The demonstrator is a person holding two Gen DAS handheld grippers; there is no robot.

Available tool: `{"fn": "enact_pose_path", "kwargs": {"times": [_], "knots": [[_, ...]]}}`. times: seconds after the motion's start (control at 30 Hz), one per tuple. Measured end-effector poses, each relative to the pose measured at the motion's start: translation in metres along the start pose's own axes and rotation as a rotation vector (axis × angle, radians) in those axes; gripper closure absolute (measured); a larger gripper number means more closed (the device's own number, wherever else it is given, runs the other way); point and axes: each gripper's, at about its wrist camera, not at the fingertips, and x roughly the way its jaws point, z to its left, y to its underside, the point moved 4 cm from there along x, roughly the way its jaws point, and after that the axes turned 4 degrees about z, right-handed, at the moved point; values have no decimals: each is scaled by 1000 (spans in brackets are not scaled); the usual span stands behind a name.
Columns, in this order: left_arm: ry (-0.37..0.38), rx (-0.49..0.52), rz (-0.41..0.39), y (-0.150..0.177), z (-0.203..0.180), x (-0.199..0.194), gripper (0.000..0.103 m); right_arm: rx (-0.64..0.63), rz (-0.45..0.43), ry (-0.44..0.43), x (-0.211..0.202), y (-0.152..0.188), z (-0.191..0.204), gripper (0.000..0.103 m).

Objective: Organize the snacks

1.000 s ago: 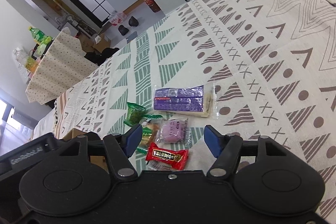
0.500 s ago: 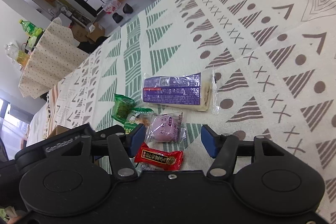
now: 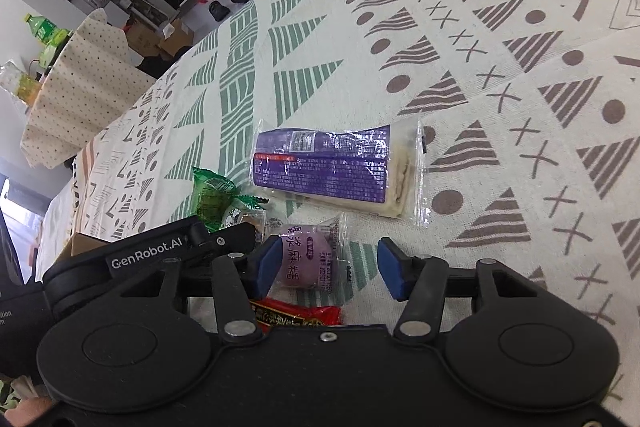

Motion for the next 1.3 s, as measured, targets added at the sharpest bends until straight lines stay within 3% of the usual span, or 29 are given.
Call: {"fn": "enact_pose_path", "kwargs": {"times": [0.37,0.47,0.57,0.87,0.93,0.97,1.3], "knots": [[9,-70,9,0,16,-5,46,-47,10,-20,12,0,13,50],[7,-72,8,1,17,-8,47,-59,14,-22,14,1,15,66],[11,-83,10,4,19,-11,48,-83,7,-26,9,2,20,73],[16,-97,-18,11,20,-32,50,-104,-18,-39,-8,4,25,82],[12,-95,-32,11,20,-39,56,-104,-27,-43,-12,3,26,87],[14,-93,-35,11,20,-43,67,-105,-31,-43,-13,3,27,91],[-22,-60,-41,17,19,-51,65,-113,-54,-16,-28,8,22,94]]}}
